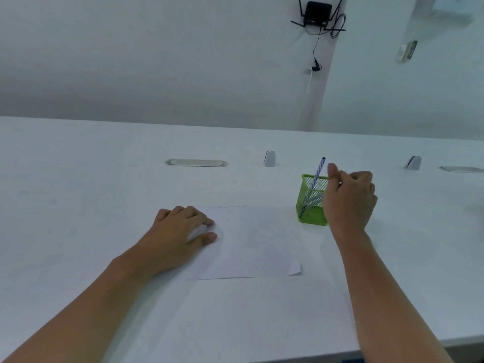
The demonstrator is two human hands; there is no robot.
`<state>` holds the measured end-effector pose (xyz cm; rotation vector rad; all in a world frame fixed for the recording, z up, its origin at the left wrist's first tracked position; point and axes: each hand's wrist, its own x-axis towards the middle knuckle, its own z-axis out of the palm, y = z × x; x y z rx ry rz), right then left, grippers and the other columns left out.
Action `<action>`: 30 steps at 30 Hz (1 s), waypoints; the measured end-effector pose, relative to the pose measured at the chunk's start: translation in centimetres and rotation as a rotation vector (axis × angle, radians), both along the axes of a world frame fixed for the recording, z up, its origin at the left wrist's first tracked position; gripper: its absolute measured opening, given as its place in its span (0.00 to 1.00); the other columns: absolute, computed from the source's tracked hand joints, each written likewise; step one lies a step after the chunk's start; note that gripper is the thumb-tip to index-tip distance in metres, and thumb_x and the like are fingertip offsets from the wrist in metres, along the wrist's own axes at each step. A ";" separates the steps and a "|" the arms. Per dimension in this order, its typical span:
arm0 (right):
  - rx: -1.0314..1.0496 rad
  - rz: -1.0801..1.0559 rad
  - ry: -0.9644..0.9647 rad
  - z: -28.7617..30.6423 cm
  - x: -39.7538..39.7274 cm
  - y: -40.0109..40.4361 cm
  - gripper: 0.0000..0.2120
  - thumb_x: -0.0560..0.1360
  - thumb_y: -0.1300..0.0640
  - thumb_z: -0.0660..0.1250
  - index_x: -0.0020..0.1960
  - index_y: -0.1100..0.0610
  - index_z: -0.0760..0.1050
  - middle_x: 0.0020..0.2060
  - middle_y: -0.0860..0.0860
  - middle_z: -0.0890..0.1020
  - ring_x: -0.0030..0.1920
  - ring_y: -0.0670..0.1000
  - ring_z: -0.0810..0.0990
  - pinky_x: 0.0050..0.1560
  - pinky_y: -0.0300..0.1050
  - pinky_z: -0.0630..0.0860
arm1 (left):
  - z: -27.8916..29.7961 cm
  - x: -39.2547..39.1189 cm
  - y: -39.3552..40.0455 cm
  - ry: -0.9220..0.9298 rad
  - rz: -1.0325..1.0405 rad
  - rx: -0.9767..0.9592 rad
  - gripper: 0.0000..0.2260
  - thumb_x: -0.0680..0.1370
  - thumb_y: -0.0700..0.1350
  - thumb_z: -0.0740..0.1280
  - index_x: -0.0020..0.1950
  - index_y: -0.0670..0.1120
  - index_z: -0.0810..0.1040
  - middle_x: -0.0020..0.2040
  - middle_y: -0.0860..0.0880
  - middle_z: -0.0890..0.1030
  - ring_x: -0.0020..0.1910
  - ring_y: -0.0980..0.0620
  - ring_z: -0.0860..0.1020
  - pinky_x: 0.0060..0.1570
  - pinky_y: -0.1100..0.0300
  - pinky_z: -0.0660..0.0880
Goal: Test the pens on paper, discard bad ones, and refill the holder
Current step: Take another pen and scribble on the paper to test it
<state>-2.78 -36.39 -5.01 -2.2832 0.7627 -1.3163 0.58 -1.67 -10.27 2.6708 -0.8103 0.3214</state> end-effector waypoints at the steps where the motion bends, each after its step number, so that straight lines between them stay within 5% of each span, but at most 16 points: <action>1: 0.032 0.013 -0.011 0.2 -0.1 0.2 0.23 0.87 0.46 0.54 0.60 0.60 0.83 0.57 0.61 0.76 0.55 0.65 0.77 0.56 0.56 0.71 | 0.0 0.0 0.0 -0.003 -0.003 -0.002 0.18 0.82 0.67 0.57 0.67 0.64 0.75 0.63 0.66 0.72 0.67 0.62 0.68 0.68 0.61 0.54; 5: 0.113 0.109 -0.038 0.9 -0.6 0.5 0.16 0.82 0.58 0.59 0.68 0.58 0.76 0.61 0.60 0.75 0.48 0.63 0.78 0.46 0.48 0.67 | 0.0 0.1 0.1 -0.003 -0.011 -0.008 0.19 0.82 0.67 0.56 0.68 0.64 0.75 0.63 0.66 0.72 0.66 0.62 0.68 0.69 0.60 0.54; 10: 0.080 0.180 -0.129 0.9 -0.4 0.3 0.18 0.81 0.66 0.61 0.70 0.61 0.76 0.58 0.62 0.78 0.45 0.57 0.75 0.50 0.47 0.68 | 0.0 0.1 0.0 0.002 -0.012 -0.015 0.18 0.82 0.67 0.57 0.68 0.64 0.75 0.63 0.67 0.72 0.66 0.62 0.67 0.68 0.61 0.54; 14: 0.072 0.243 -0.197 0.7 -0.1 -0.6 0.22 0.81 0.63 0.70 0.74 0.61 0.75 0.46 0.58 0.85 0.51 0.61 0.83 0.61 0.51 0.75 | 0.0 0.1 0.0 -0.009 -0.019 -0.017 0.16 0.83 0.63 0.57 0.67 0.63 0.75 0.62 0.66 0.72 0.66 0.61 0.68 0.66 0.62 0.53; 20: 0.081 0.268 -0.310 1.4 -0.6 -0.5 0.23 0.78 0.63 0.74 0.72 0.63 0.76 0.45 0.57 0.88 0.45 0.57 0.85 0.59 0.48 0.78 | 0.2 0.0 0.0 0.018 -0.016 -0.018 0.14 0.84 0.61 0.57 0.67 0.63 0.75 0.63 0.66 0.72 0.67 0.61 0.67 0.68 0.60 0.53; 24: 0.050 0.294 -0.334 1.2 -0.7 -0.7 0.21 0.76 0.59 0.77 0.67 0.62 0.80 0.41 0.56 0.87 0.42 0.60 0.85 0.57 0.60 0.80 | 0.2 -0.2 -0.1 0.037 -0.013 -0.025 0.14 0.84 0.62 0.57 0.67 0.63 0.75 0.63 0.66 0.72 0.67 0.62 0.67 0.68 0.60 0.53; 30: -0.093 0.160 -0.406 1.8 -1.0 -0.2 0.19 0.79 0.47 0.73 0.66 0.54 0.82 0.45 0.47 0.88 0.46 0.57 0.76 0.54 0.46 0.66 | 0.4 -0.3 0.0 0.049 -0.006 -0.025 0.14 0.84 0.62 0.57 0.67 0.64 0.75 0.63 0.67 0.72 0.66 0.63 0.66 0.72 0.57 0.53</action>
